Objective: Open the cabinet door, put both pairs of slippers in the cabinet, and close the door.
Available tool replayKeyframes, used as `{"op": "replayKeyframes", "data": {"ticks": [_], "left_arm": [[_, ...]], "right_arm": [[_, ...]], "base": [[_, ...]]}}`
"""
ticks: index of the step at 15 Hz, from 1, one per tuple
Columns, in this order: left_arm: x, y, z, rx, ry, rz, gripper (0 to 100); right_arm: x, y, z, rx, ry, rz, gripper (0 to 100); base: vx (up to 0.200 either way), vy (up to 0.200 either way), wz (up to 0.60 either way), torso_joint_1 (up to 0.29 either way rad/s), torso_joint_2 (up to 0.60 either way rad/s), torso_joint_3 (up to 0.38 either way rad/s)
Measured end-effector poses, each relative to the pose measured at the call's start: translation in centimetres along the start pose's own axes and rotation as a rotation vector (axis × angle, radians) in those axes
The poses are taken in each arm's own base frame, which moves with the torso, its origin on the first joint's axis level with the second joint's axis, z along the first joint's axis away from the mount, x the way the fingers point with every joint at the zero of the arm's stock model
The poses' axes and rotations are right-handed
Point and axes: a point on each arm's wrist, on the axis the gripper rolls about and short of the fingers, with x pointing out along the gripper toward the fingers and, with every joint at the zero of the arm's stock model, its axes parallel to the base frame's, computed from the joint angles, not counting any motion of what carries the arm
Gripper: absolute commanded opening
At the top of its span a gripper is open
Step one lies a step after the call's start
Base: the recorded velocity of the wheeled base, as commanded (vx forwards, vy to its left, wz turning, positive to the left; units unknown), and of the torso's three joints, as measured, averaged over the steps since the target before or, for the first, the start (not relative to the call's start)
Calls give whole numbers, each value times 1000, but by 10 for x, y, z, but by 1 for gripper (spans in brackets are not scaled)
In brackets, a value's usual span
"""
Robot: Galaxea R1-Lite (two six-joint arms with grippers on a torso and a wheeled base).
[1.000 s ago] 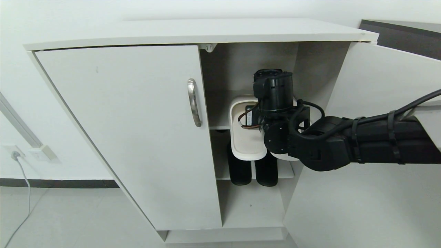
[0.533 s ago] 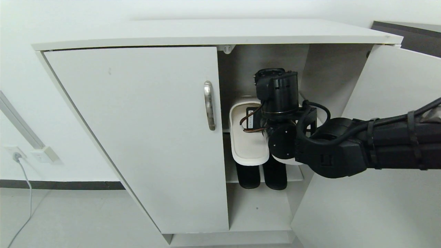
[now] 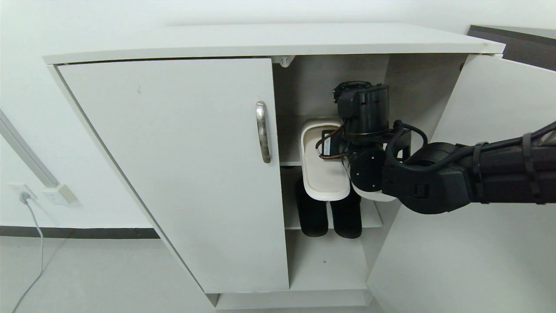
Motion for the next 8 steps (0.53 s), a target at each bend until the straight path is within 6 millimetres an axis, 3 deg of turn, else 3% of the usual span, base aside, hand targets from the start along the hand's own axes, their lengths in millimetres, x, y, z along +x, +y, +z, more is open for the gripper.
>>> {"op": "replayKeyframes", "data": {"ticks": [1,8], "left_arm": [[0,0,0,0,0,0,0],[0,0,0,-1,-1,0,0]], "right_arm": [[1,1,0,-4,1,10,0],[6,2,-2,-6,2,5,0]], "base": [[200,0,0,-2,2,2],[0,0,0,0,0,0]]}}
